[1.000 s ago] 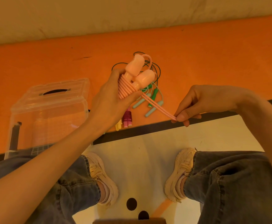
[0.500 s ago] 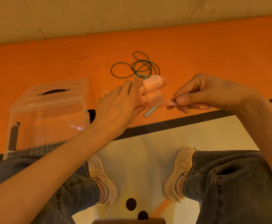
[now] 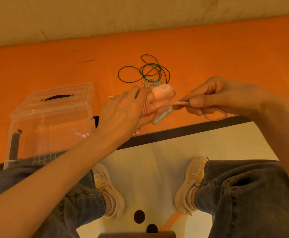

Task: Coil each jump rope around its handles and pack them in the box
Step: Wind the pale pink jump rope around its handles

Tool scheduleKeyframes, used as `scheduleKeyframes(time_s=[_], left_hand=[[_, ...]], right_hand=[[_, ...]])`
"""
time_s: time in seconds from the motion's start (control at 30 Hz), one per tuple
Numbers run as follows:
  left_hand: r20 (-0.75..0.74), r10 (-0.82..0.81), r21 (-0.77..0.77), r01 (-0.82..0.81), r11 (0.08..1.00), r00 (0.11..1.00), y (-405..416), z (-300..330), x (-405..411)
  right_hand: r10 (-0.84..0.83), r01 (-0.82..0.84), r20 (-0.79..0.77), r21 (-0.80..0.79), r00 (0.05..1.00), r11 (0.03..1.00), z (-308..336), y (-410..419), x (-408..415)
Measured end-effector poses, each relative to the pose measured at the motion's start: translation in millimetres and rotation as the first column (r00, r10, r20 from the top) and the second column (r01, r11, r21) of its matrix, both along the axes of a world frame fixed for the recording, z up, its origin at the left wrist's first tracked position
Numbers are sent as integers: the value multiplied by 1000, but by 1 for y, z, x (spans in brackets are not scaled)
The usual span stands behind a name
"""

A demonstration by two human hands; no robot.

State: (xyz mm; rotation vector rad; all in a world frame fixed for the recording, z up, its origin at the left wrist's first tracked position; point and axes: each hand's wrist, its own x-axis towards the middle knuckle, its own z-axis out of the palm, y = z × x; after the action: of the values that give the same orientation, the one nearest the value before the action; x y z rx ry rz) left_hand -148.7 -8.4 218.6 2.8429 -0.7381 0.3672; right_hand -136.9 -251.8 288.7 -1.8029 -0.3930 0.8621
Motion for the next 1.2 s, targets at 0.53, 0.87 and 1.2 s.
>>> scheduleKeyframes(time_s=[0.53,0.87,1.2], left_hand=[[-106,-105,84,114,990,989,0,-1,-3],[-108,-303,-45,300,953,947,-11,12,-10],[-99,-295,-297,255,920,950,-11,24,-14]], right_hand=[[-347,368,395,24,850,930,10,2,1],[-550,545,288,106,784,832,-14,19,23],[-579,588,184,7,794,809,-22,7,26]])
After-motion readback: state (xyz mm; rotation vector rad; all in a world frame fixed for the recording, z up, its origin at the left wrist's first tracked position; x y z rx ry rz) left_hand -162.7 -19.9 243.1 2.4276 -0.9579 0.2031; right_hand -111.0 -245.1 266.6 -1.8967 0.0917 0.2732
